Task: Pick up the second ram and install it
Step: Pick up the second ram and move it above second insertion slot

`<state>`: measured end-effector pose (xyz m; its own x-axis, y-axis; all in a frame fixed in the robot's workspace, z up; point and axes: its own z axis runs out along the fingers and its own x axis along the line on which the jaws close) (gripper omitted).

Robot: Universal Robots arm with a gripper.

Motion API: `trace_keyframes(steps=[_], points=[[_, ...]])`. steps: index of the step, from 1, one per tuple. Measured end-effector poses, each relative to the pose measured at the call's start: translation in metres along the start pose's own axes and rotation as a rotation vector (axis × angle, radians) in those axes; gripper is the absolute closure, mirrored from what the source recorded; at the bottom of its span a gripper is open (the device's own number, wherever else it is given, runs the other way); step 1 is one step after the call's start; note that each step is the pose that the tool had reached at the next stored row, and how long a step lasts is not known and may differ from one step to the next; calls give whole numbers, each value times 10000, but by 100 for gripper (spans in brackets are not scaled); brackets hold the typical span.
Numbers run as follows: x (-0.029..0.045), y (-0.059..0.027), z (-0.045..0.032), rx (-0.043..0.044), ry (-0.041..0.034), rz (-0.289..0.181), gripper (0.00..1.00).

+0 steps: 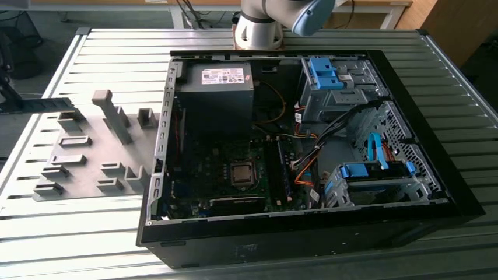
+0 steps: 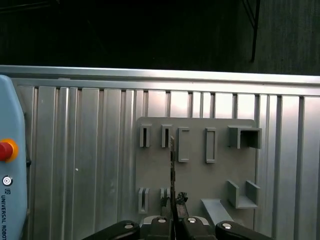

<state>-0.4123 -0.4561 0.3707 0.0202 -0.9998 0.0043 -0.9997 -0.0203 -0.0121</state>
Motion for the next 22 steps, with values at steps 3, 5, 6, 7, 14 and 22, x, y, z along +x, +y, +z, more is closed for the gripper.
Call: trace_keyframes(steps=[3,5,6,7,14,22], points=[[-1,-1,-98,1,0,1,86],[-2,-2,-162,1,-1,0,86],[-2,-3,-192,1,-1,0,86],[-2,-3,-219,1,-1,0,86],[-2,-4,-280,3,-2,0,86],[-3,-15,-285,-1,0,0,86]])
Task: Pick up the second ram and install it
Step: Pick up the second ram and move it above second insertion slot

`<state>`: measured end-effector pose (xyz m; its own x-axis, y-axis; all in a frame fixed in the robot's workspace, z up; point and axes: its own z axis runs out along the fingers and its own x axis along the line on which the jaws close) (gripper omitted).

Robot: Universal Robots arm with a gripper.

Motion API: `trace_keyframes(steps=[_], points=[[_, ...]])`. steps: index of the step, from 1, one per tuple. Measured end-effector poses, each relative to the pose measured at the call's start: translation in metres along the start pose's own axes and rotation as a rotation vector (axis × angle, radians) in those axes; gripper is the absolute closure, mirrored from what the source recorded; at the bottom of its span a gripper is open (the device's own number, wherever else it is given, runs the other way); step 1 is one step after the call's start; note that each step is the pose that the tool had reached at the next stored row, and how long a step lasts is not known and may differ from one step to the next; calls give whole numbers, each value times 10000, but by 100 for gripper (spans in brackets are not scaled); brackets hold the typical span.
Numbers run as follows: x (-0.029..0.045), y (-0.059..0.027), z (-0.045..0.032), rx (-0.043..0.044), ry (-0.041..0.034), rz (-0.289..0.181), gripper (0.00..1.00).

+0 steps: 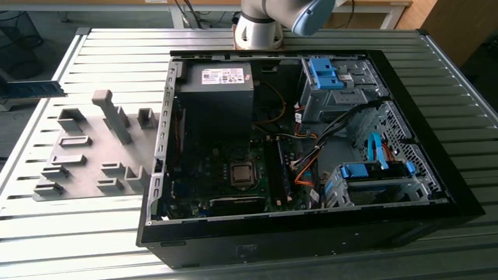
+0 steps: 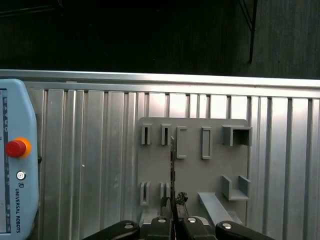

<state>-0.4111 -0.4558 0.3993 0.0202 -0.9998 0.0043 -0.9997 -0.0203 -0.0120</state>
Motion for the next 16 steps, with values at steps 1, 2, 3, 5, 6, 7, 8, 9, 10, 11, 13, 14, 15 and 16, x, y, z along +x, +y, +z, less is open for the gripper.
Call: trace_keyframes(steps=[1,2,3,5,6,7,8,9,10,11,13,14,15,16], points=[[1,-10,1,0,0,-1,86],[1,-21,2,2,-1,0,86],[1,-33,2,2,-1,0,86],[2,-56,2,2,-2,0,86],[2,-64,3,3,-2,-1,86],[2,-71,2,2,-1,-1,86],[2,-76,3,2,-1,0,86],[2,-82,3,3,-2,0,86],[2,-88,2,2,-1,0,86],[2,-94,3,3,-1,0,86],[2,-102,3,3,-2,0,86],[3,-106,4,3,-2,0,86],[3,-110,3,2,-1,0,86],[3,-113,3,3,-1,0,86]])
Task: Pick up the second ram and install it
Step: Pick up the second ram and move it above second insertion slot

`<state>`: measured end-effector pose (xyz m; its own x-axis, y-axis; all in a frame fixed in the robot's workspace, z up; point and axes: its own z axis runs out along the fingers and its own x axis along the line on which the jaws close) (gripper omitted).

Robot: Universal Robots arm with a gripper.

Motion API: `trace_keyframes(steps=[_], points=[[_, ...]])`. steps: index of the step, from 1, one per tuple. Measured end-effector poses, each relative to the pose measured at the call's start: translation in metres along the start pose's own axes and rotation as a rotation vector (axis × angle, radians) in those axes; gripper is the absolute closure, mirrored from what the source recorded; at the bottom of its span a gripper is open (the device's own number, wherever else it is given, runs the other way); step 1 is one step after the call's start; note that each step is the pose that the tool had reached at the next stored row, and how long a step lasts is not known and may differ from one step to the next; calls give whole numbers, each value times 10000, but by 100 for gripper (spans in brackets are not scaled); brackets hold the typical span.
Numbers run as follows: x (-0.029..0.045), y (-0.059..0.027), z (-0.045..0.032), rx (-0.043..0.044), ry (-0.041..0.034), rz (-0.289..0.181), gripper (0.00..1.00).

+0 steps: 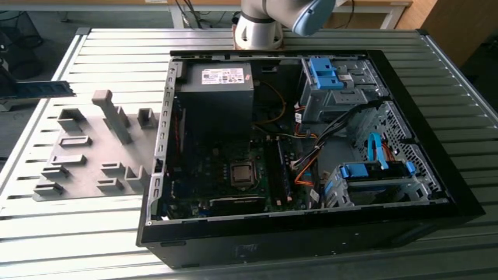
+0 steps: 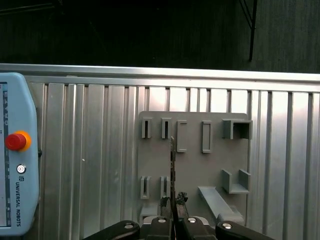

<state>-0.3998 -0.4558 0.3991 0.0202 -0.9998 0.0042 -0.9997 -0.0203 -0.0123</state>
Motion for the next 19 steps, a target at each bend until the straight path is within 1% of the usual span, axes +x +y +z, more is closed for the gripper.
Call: trace_keyframes(steps=[19], points=[[2,-98,1,-1,0,0,86]])
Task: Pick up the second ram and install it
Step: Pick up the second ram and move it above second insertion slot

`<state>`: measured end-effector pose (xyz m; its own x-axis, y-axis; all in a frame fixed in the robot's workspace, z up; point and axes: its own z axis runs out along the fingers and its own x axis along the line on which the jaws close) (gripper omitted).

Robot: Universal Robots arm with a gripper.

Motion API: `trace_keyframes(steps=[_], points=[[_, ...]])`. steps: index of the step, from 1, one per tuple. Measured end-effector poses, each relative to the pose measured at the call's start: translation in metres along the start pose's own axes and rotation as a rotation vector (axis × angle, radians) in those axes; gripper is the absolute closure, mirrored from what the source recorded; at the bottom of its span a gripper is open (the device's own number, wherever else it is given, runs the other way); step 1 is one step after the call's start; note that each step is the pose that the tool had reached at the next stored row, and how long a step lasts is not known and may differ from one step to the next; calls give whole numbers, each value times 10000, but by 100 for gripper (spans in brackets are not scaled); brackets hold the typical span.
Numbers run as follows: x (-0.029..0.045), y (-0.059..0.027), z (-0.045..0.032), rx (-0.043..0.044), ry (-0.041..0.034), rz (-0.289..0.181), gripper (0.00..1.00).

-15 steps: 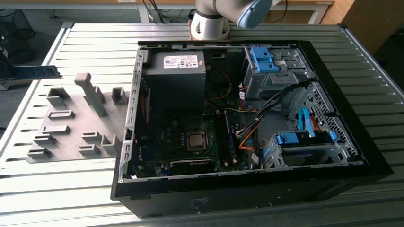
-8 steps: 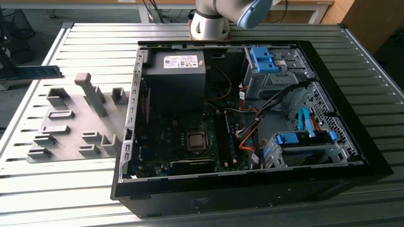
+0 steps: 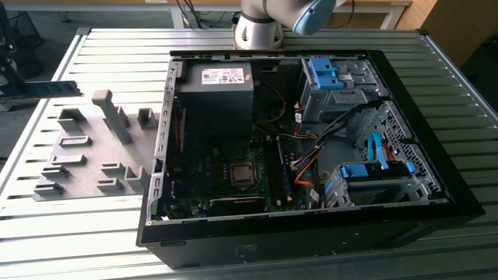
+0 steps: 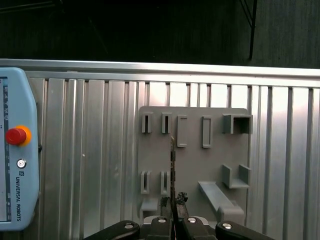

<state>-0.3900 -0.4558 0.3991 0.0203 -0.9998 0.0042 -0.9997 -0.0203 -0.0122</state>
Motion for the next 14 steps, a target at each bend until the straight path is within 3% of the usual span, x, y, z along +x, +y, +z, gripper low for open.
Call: trace_keyframes(steps=[14], points=[[2,-86,1,0,0,0,86]])
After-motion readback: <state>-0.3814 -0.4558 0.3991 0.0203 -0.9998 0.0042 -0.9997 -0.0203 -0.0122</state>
